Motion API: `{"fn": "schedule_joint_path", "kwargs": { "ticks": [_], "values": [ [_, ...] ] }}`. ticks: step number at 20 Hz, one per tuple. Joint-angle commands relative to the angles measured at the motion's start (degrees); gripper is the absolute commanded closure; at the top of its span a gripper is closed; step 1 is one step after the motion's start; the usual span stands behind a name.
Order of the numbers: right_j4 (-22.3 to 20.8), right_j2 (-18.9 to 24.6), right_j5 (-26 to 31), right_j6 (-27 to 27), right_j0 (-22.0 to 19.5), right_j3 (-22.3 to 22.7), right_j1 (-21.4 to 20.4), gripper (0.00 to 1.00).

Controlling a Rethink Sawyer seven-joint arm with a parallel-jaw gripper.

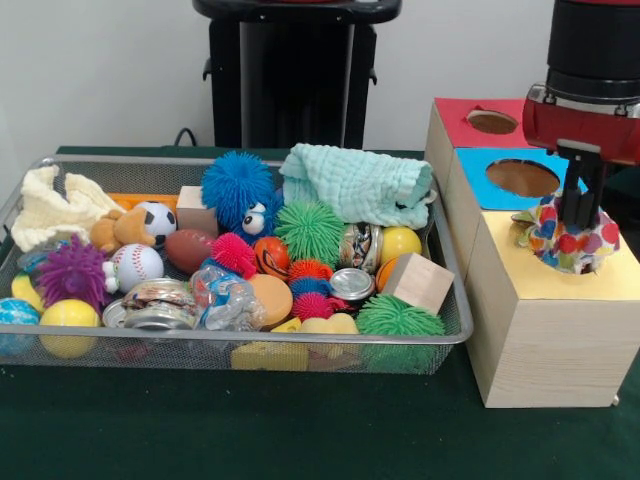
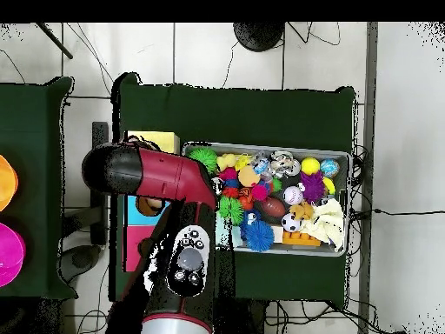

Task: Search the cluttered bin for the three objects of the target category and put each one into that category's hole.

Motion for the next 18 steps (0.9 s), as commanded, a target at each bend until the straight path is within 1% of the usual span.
{"fn": "schedule_joint_path", "kwargs": {
  "ticks": [1,3,6,13,16,18],
  "values": [
    [-1.35,3.09,-0.11,7.16,-0.81,1.96,5.15,1.00],
    [-1.13,3.75,-2.81,7.53,-0.62,2.82,6.04,1.00],
    [-0.68,4.31,-4.88,8.21,-0.39,3.16,7.05,1.00],
    [0.32,6.04,-7.27,8.02,-0.68,2.26,8.67,1.00],
    [0.18,7.87,-8.22,6.18,-1.72,1.37,9.49,1.00],
    [0.27,10.85,-10.56,4.69,-3.41,2.37,9.13,1.00]
  ]
}}
